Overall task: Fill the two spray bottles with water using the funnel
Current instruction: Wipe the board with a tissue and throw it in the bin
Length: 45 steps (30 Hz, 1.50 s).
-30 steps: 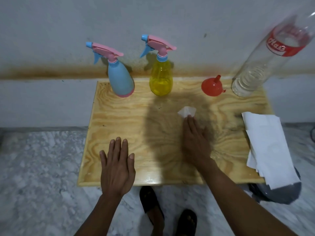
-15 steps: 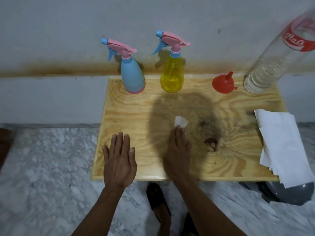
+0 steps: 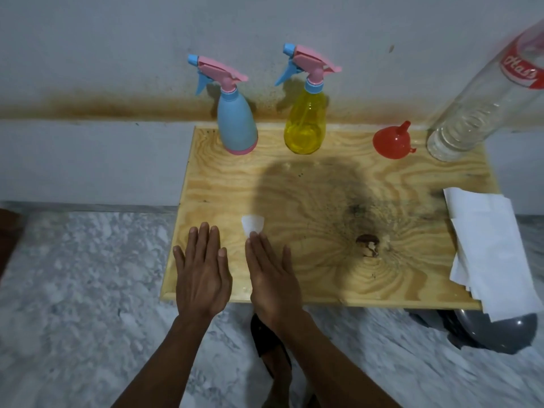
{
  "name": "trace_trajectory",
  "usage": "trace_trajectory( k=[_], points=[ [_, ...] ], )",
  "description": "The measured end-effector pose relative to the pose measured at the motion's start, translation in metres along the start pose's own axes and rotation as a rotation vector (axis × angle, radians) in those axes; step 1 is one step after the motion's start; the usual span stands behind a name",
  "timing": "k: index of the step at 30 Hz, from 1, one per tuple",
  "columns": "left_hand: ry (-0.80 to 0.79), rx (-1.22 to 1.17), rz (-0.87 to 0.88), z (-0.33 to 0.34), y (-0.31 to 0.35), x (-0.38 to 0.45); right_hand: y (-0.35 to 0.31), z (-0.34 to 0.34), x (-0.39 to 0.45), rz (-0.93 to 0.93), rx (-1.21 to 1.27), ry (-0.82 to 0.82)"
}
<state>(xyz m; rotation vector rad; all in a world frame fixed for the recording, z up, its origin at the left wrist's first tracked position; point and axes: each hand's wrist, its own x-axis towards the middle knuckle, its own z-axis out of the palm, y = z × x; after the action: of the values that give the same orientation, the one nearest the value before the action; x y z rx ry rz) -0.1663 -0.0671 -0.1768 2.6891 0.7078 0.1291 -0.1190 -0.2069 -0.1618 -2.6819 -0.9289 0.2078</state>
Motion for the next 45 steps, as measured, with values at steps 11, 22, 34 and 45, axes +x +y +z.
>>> trace_trajectory(
  k=[11,22,34,45],
  points=[
    [-0.091,-0.027,0.069,0.021,0.063,-0.032,0.099,-0.029,-0.054,0.187,-0.126,0.040],
    [-0.151,-0.026,0.080,0.010,0.106,-0.066,0.133,-0.049,-0.093,0.267,0.351,0.146],
    [-0.261,-0.070,0.279,-0.037,0.224,-0.106,0.161,-0.155,-0.204,0.809,0.698,0.468],
    [-0.319,-0.075,0.739,-0.026,0.353,-0.117,0.229,-0.203,-0.303,1.153,0.533,0.851]
  ],
)
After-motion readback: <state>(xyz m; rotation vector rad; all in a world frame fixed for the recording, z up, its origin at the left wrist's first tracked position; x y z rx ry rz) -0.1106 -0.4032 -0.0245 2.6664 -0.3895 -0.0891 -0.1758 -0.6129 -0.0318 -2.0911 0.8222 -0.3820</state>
